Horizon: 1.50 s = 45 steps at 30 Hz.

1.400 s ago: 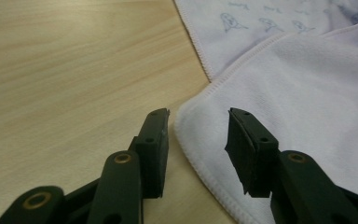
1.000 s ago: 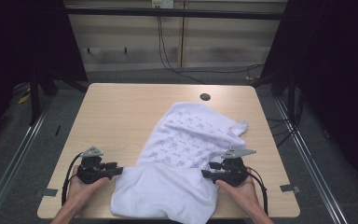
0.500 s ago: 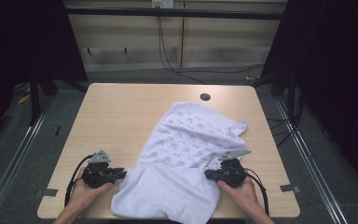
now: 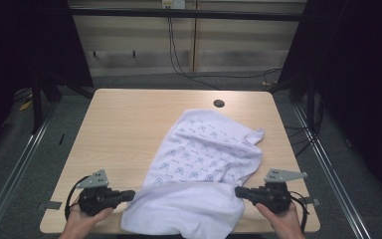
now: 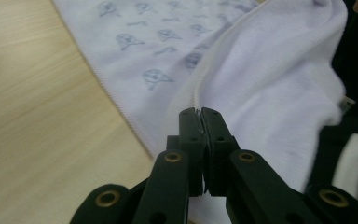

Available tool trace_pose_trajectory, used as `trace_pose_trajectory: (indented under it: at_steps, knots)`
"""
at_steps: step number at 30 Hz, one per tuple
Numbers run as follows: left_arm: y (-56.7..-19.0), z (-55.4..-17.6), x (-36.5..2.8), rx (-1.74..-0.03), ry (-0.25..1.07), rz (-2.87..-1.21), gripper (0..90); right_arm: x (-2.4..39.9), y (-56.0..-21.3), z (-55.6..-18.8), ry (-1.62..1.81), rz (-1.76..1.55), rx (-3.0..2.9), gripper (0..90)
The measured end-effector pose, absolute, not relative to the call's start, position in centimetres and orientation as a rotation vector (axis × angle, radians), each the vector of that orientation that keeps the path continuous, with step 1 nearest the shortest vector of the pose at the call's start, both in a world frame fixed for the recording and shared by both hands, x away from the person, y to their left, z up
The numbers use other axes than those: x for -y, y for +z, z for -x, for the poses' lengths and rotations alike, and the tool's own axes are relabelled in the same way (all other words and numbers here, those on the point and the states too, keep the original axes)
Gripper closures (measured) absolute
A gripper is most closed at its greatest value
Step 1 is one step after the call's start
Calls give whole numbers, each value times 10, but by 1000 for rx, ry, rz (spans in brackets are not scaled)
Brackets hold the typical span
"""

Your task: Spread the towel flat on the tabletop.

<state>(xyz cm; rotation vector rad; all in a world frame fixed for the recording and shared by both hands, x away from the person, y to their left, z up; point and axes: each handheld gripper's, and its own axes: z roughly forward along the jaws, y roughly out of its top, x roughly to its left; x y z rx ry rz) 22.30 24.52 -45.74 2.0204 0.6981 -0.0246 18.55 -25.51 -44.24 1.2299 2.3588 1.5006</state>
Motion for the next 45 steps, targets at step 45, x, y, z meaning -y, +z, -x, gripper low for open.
trace_pose_trajectory:
  at_steps: [45]
  knots:
    - [-500,-339,-157,-660,-6,-2243,779,212,-479,-206,1218,-1214,-2497,547]
